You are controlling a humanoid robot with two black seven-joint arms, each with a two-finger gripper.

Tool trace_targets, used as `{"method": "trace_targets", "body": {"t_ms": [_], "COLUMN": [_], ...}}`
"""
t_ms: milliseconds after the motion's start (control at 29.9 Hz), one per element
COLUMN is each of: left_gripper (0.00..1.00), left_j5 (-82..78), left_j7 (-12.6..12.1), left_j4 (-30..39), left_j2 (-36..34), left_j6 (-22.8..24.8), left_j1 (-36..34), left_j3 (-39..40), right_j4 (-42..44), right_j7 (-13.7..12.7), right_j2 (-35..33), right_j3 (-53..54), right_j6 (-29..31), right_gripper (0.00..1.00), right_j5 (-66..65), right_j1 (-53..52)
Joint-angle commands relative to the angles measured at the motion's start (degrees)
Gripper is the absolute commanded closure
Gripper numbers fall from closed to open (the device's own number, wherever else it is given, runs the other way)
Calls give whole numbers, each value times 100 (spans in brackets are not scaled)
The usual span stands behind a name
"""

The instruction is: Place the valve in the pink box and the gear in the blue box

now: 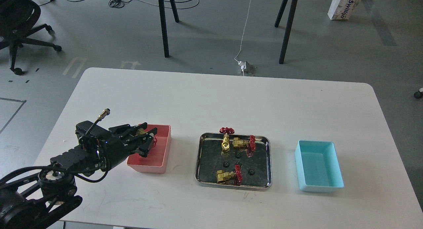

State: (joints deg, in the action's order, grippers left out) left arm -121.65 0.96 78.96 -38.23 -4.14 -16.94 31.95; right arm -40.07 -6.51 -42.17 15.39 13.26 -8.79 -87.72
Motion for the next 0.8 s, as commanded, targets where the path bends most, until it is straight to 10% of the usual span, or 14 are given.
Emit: {"method": "trace_targets", "body": {"t_ms": [0, 401, 769], "left_gripper": [7, 2, 2], "left_j5": [71, 3152, 6126], "left_j7": [0, 9, 27], "left_j4": [-21, -99, -2664], "left_j2": [70, 167, 211], "left_j6": [-8, 220, 1080], "left_j1": [50, -950, -3736], "left_j3": [48, 839, 883], "right_j4": [-18, -1545, -4587], "right_j7": [0, 0, 0], "right_j2": [112, 402, 77], "right_j3": [-1, -342, -2328], "right_j6": [1, 221, 1231], "right_gripper": [1, 1, 1], "right_j5": [-166, -2036, -4559], "right_j1": [-17, 203, 317]}}
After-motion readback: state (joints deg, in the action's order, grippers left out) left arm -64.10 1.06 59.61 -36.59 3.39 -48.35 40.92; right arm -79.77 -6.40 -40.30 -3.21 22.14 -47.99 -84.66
